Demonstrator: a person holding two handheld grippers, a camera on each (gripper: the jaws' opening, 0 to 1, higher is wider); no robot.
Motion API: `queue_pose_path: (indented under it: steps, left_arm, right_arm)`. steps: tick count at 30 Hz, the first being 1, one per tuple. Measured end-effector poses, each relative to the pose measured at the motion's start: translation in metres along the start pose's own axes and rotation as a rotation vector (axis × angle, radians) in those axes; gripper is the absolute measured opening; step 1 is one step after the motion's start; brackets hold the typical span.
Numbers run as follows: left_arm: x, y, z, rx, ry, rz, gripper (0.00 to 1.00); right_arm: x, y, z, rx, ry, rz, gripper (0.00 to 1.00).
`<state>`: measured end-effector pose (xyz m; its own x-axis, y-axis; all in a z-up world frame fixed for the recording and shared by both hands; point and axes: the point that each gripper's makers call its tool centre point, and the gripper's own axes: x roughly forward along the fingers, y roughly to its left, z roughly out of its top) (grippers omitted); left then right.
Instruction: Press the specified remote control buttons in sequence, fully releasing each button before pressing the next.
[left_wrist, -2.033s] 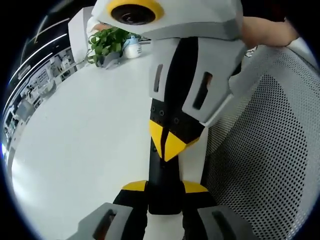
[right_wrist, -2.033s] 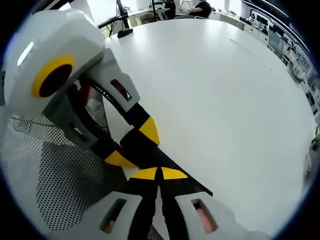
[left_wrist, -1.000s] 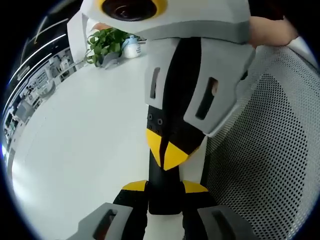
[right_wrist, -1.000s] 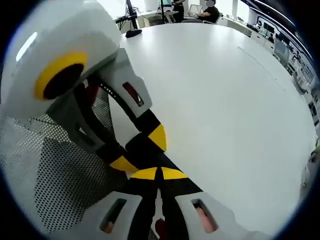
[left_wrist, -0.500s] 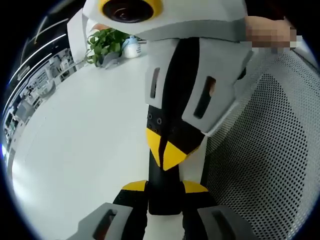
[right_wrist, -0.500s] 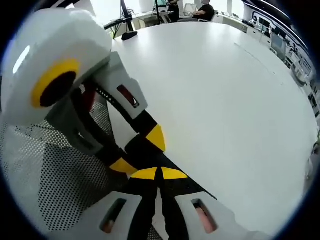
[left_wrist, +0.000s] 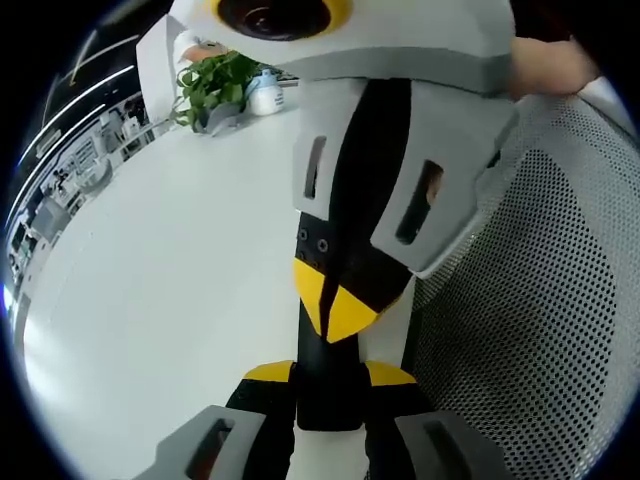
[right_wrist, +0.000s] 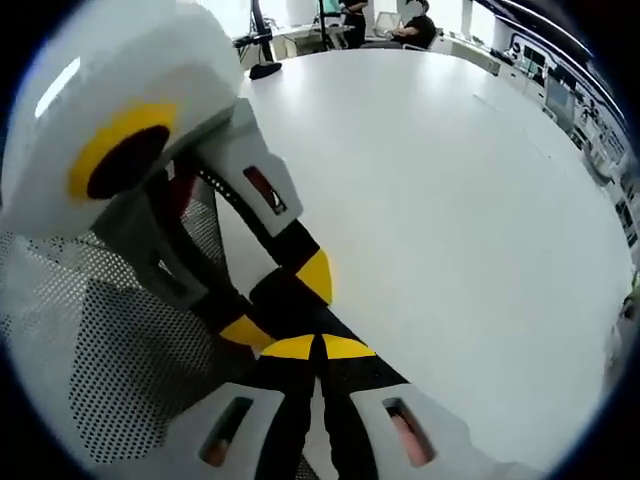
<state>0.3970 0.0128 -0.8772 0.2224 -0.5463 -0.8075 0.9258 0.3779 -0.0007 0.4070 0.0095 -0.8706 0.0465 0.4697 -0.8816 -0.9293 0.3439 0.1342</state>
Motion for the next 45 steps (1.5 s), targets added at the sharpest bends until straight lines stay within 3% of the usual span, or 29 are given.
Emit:
queue_pose_path:
  steps: [8,12,18,27,29,31,34,37,45]
  left_arm:
    - [0.000,0.000,0.000,-0.002,-0.002,0.003,0.25]
    - [0.000,0.000,0.000,-0.002,-0.002,0.003,0.25]
    - [-0.001,-0.002,0.000,-0.007,0.001,0.011,0.25]
    - [0.000,-0.002,0.000,-0.012,0.005,0.015,0.25]
    - [-0.001,-0.002,0.000,-0.009,0.010,0.016,0.25]
    - [-0.001,-0.002,0.000,-0.008,0.015,0.018,0.25]
    - [0.000,-0.001,0.000,-0.006,0.016,0.019,0.25]
    - [0.000,-0.001,0.000,-0.007,0.015,0.019,0.25]
    - [0.000,-0.002,0.000,-0.007,0.014,0.019,0.25]
  right_arm:
    - [-0.003,0.003,-0.001,0.054,0.003,0.015,0.00]
    - [-0.018,-0.001,0.008,0.100,-0.065,0.018,0.00]
    - [-0.060,-0.009,0.036,0.155,-0.252,-0.020,0.00]
    - [-0.145,0.006,0.076,0.242,-0.669,0.011,0.00]
    - [-0.169,0.006,0.079,0.234,-0.762,-0.023,0.00]
    - [-0.185,0.004,0.078,0.219,-0.810,-0.074,0.00]
    - [-0.204,0.005,0.072,0.186,-0.860,-0.159,0.10]
    - [-0.211,0.010,0.062,0.201,-0.880,-0.181,0.21]
    - [-0.230,0.014,0.045,0.177,-0.940,-0.322,0.48]
